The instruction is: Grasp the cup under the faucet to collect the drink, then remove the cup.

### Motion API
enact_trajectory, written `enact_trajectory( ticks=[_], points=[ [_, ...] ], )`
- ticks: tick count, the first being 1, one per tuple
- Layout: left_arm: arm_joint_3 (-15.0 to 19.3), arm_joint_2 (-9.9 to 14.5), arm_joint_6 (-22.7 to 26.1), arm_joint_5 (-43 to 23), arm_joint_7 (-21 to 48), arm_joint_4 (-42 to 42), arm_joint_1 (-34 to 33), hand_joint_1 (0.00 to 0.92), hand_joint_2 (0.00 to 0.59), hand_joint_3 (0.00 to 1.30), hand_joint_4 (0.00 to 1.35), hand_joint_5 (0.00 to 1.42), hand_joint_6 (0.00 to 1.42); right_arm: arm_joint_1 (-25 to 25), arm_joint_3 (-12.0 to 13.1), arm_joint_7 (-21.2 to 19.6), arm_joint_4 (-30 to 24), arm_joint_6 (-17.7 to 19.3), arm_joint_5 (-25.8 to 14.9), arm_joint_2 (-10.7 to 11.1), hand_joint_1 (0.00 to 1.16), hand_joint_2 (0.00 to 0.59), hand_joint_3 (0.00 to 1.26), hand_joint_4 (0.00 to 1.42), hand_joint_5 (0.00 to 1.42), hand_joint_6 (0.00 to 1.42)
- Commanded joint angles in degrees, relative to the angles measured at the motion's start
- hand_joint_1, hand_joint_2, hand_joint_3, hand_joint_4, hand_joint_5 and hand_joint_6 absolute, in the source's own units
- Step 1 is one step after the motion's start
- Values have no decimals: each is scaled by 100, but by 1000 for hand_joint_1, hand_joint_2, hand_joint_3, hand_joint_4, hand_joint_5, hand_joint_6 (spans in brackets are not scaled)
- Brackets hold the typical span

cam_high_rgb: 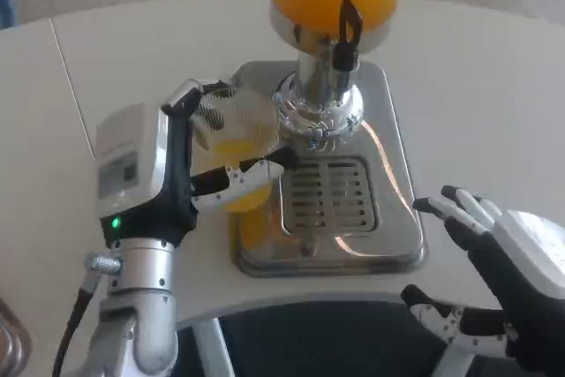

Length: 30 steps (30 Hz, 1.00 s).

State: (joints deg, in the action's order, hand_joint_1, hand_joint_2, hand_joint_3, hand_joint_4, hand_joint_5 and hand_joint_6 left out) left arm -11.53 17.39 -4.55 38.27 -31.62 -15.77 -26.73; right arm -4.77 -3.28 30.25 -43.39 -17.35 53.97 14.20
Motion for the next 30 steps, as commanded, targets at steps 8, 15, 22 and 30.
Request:
enact_trajectory(
  ticks=[8, 15, 22, 30],
  points=[
    [501, 487, -448, -205, 500, 1225, 721, 600, 7, 928, 1106, 1388, 1424, -28, 12, -193, 16, 205, -151, 152, 676, 412, 124, 0, 0, 0],
    [823, 605, -542, -304, 843, 1911, 1219, 594, 0, 928, 1107, 1375, 1424, 17, 31, -312, 98, 313, -310, 277, 664, 412, 124, 0, 0, 0],
    [1093, 643, -662, -422, 1175, 2595, 1694, 593, 0, 928, 1107, 1374, 1424, 20, 59, -366, 107, 380, -362, 371, 654, 410, 124, 0, 0, 0],
    [1292, 628, -829, -623, 1654, 3325, 2251, 592, 0, 928, 1107, 1374, 1424, 161, 107, -371, 259, 514, -470, 592, 601, 425, 115, 0, 0, 0]
  ],
)
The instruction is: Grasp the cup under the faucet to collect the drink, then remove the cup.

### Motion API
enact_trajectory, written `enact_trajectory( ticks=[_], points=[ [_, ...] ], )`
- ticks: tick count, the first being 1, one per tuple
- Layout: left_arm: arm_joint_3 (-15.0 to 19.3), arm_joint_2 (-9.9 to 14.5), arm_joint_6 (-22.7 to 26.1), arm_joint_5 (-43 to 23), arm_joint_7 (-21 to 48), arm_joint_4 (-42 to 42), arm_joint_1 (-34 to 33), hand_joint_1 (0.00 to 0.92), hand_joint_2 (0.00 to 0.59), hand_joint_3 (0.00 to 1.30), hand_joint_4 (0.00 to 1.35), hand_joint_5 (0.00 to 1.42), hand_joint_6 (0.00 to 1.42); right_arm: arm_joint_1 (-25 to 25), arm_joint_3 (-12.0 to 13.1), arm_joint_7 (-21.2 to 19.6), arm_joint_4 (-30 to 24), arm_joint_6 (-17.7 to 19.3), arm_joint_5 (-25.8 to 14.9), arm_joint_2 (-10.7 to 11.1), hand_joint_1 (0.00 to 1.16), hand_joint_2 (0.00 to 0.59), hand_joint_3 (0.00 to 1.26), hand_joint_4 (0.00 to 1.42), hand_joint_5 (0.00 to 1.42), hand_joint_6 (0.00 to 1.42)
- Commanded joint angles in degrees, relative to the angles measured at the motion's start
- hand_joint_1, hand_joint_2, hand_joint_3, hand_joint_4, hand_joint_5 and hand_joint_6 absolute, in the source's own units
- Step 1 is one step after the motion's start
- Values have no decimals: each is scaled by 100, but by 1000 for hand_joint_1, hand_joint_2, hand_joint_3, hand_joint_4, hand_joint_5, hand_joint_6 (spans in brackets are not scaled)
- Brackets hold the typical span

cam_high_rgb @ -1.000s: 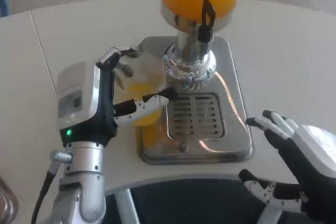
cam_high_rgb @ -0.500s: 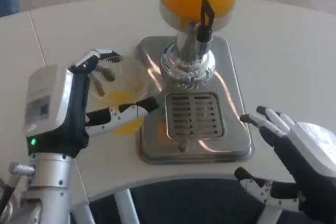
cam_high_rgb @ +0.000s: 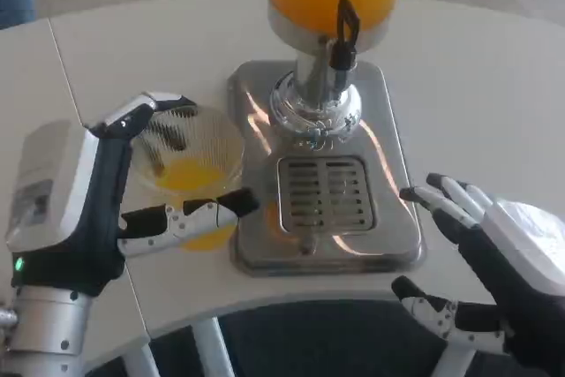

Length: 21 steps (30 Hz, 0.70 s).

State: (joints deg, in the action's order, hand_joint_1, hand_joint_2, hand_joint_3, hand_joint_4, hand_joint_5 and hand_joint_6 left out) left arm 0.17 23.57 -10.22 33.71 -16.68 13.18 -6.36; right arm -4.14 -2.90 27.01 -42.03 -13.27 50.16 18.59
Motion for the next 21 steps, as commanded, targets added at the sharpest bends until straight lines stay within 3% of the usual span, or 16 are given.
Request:
enact_trajectory(
  ticks=[1, 7, 21],
  points=[
    [143, 10, -282, -191, 210, 492, 269, 592, 0, 928, 1107, 1374, 1424, 117, 69, -40, 152, 125, -107, 183, 600, 425, 115, 0, 0, 0],
    [340, 3, -444, -353, 465, 836, 595, 592, 0, 928, 1107, 1374, 1424, 171, 38, -72, 259, 217, -165, 304, 595, 424, 115, 0, 0, 0],
    [649, 2, -956, -776, 1067, 1322, 1014, 592, 0, 928, 1107, 1374, 1424, 494, -314, -154, 622, 448, 175, 403, 588, 424, 106, 0, 0, 0]
  ],
)
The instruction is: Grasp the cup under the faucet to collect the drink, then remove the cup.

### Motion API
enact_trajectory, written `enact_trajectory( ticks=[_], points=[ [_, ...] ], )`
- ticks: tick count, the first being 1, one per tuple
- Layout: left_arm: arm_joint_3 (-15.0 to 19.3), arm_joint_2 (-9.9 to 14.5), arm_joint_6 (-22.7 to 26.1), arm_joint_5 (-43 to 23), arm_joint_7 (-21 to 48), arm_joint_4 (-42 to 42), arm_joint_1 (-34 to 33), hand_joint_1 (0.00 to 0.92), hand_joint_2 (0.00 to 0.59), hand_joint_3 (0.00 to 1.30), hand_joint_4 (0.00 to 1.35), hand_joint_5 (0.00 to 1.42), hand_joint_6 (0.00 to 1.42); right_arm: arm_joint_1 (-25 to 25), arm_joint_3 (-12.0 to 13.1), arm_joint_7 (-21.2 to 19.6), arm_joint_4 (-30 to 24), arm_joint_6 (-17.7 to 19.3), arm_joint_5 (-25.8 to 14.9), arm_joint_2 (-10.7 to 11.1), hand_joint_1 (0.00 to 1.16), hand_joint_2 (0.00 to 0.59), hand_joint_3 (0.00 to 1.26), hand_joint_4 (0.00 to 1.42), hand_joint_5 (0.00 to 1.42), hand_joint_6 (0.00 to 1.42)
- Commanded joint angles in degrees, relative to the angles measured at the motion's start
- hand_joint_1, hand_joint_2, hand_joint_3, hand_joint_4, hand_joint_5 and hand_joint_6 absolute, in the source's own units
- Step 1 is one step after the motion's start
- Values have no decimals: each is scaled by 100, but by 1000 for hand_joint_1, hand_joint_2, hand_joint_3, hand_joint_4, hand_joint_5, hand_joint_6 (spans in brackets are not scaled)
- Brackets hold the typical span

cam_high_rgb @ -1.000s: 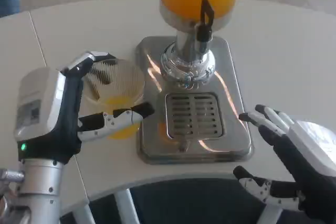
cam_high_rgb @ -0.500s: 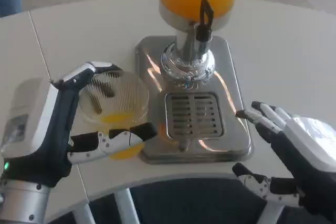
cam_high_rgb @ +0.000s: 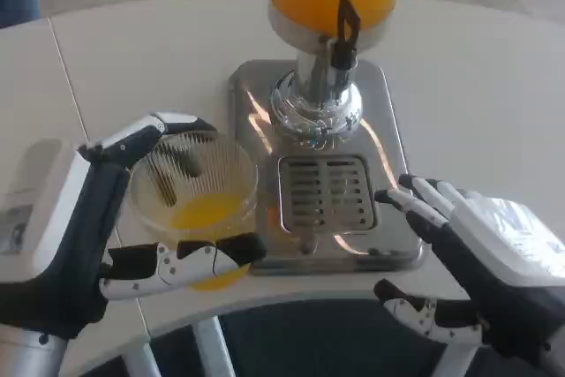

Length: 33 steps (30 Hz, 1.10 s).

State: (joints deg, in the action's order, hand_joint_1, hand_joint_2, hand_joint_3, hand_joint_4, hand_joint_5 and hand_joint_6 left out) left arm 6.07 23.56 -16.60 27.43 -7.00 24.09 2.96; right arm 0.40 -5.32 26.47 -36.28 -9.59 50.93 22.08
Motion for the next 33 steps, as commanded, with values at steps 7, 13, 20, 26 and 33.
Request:
enact_trajectory(
  ticks=[7, 13, 20, 26, 33],
  points=[
    [76, -26, -551, -228, 287, 298, 201, 592, 0, 928, 1107, 1374, 1424, -97, -407, -37, -126, 85, 685, -16, 591, 428, 99, 0, 0, 0],
    [102, -53, -607, -256, 348, 330, 236, 592, 0, 928, 1107, 1374, 1424, -270, -492, -38, -236, 73, 890, -163, 594, 430, 95, 0, 0, 0],
    [99, -97, -588, -253, 401, 446, 303, 592, 0, 928, 1107, 1374, 1424, -397, -463, -78, -299, 118, 925, -186, 596, 431, 94, 0, 0, 0],
    [99, -163, -565, -220, 445, 531, 363, 592, 0, 928, 1107, 1385, 1424, -495, -409, -96, -365, 135, 898, -181, 596, 431, 93, 0, 0, 0],
    [88, -235, -536, -170, 474, 613, 412, 592, 0, 928, 1107, 1388, 1424, -563, -336, -99, -418, 186, 854, -177, 597, 431, 92, 0, 0, 0]
  ],
)
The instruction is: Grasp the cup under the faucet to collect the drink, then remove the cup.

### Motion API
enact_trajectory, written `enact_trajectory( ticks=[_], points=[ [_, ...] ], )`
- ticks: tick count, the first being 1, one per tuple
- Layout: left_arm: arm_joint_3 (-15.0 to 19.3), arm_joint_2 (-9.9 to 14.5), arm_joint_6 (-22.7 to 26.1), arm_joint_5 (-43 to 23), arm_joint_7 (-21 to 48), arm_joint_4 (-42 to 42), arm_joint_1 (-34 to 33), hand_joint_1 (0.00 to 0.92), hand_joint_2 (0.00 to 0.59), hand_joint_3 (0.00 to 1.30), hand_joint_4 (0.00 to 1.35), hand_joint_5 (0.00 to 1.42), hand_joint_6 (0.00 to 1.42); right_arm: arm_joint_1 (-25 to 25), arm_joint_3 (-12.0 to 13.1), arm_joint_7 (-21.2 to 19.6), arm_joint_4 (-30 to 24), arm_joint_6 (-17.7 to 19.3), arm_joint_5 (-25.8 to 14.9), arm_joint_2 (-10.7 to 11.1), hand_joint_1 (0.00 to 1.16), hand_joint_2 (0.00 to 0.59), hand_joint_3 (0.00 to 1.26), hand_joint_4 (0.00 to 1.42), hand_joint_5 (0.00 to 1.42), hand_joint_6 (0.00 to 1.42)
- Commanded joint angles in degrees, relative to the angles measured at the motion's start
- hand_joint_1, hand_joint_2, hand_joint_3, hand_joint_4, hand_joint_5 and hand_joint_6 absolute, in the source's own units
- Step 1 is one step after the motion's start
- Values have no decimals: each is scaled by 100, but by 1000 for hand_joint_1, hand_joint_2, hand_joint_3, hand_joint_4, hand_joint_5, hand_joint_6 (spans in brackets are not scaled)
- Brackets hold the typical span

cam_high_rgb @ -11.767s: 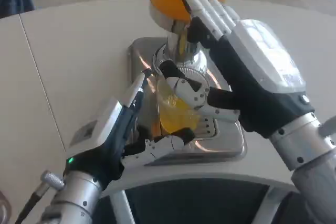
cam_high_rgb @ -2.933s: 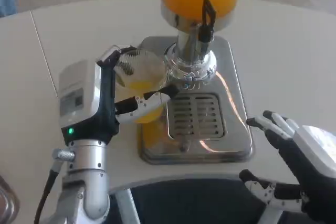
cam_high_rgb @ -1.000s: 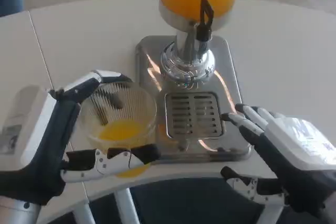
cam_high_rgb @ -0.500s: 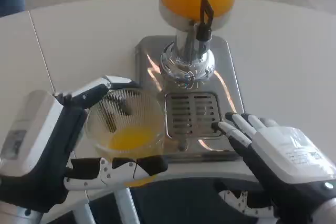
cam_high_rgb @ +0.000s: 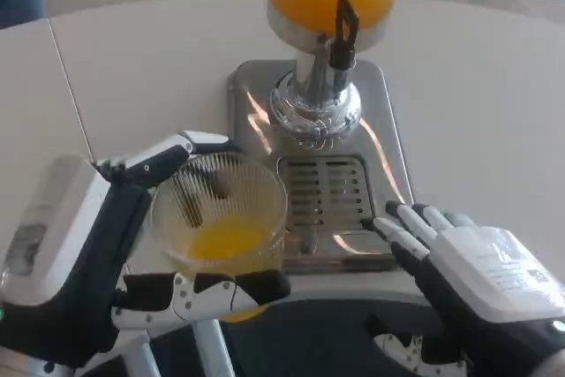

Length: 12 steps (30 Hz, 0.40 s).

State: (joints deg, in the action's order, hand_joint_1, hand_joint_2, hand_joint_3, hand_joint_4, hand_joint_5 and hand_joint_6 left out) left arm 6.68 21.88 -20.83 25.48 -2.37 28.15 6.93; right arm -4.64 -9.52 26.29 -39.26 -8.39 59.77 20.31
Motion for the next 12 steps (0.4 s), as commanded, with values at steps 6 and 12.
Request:
enact_trajectory(
  ticks=[6, 12],
  points=[
    [31, -90, -100, 37, 41, 241, 36, 592, 0, 928, 1107, 1384, 1424, -76, 140, -91, -120, 105, -75, 4, 598, 431, 86, 0, 0, 0],
    [35, -104, -83, 41, 66, 254, 43, 592, 0, 928, 1107, 1385, 1424, -84, 157, -88, -118, 120, -94, -4, 598, 431, 84, 0, 0, 0]
  ],
)
